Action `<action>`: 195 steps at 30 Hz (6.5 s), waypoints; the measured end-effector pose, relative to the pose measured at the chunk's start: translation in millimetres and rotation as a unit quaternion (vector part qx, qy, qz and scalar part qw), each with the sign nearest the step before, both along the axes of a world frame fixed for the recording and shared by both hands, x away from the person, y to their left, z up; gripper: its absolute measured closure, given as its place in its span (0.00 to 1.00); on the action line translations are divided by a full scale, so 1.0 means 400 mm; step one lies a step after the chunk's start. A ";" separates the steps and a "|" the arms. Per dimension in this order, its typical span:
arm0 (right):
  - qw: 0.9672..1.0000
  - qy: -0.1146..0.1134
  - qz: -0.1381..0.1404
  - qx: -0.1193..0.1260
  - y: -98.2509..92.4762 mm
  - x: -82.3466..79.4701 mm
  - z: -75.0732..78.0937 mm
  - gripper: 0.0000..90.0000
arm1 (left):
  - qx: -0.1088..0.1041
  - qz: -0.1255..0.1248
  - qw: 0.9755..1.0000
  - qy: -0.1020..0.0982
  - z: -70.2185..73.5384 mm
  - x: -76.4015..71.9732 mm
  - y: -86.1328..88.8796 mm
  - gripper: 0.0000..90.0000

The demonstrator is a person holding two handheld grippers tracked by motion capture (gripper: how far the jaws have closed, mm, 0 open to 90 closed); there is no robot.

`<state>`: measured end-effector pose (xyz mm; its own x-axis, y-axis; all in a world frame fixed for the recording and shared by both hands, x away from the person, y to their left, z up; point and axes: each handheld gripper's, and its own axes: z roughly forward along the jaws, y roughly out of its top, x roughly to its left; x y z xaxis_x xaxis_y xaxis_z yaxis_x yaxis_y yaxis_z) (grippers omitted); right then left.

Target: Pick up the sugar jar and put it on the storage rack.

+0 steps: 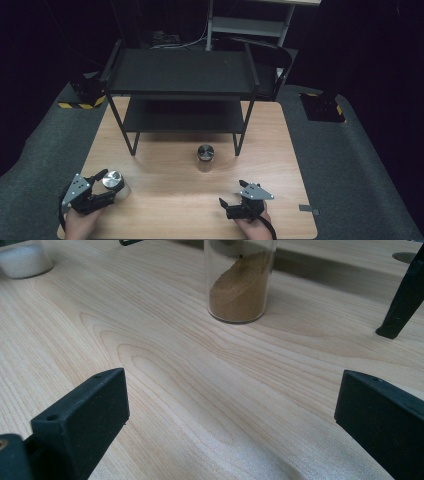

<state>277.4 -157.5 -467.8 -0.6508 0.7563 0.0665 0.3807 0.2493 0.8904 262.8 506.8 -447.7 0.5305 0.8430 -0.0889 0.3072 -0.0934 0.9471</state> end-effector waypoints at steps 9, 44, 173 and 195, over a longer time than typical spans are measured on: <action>1.000 0.000 0.002 -0.001 0.000 0.000 0.000 0.01 | 0.011 -0.007 1.000 -0.009 -0.003 -0.002 -0.005 0.34; 1.000 -0.001 0.006 0.002 -0.003 0.002 -0.001 0.01 | 0.009 -0.015 1.000 -0.023 0.029 -0.021 -0.044 0.38; 0.999 0.016 -0.005 0.035 -0.048 0.007 -0.010 0.01 | -0.055 -0.024 0.986 -0.157 0.657 0.371 -0.313 0.38; 0.999 0.012 0.001 0.037 -0.053 0.007 -0.013 0.01 | -0.050 0.000 0.989 -0.141 0.634 0.466 -0.377 0.38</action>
